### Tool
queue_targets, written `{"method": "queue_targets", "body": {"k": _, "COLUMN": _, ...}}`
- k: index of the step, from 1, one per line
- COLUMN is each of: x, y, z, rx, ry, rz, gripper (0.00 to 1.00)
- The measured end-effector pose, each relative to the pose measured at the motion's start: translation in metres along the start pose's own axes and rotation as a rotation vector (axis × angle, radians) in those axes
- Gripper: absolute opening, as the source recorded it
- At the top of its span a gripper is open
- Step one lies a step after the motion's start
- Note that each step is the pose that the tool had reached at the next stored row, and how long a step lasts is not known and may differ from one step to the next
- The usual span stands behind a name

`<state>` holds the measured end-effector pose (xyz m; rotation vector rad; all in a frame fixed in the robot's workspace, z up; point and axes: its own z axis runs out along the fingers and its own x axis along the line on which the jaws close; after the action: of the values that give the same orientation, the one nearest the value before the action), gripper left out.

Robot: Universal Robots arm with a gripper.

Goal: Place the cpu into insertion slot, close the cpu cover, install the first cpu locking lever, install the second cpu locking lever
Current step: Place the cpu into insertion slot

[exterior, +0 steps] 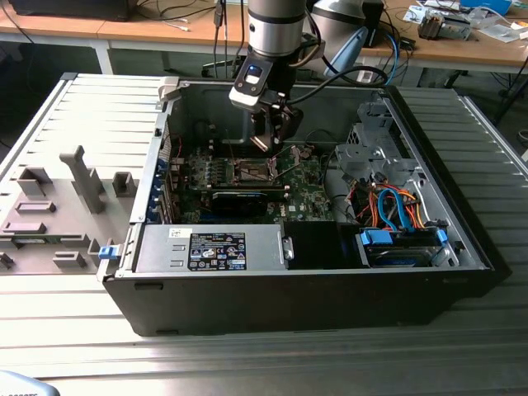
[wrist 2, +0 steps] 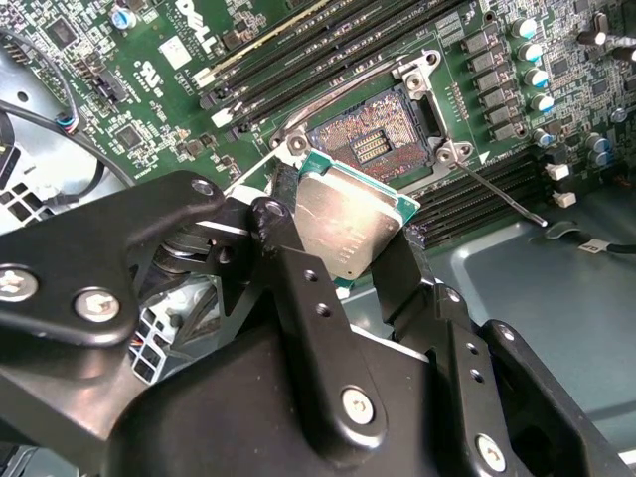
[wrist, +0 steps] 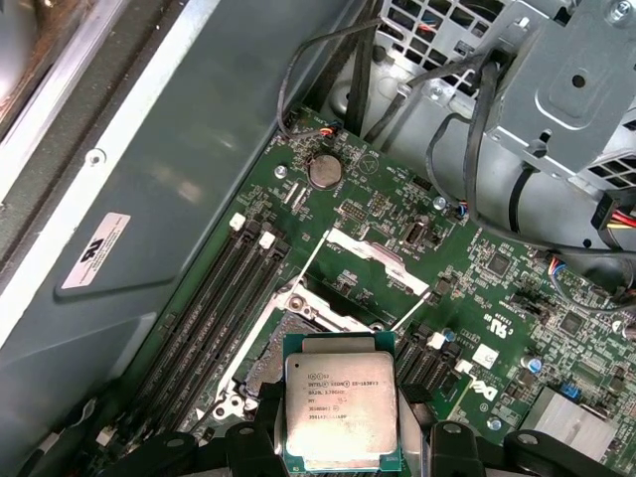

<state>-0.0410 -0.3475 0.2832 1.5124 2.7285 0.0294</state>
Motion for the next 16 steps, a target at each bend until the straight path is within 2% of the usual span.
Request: {"method": "queue_targets", "body": {"k": 16, "x": 0.0, "y": 0.0, "z": 0.0012, "rx": 0.0001, "ry": -0.0002, "rz": 0.01, "gripper": 0.55}}
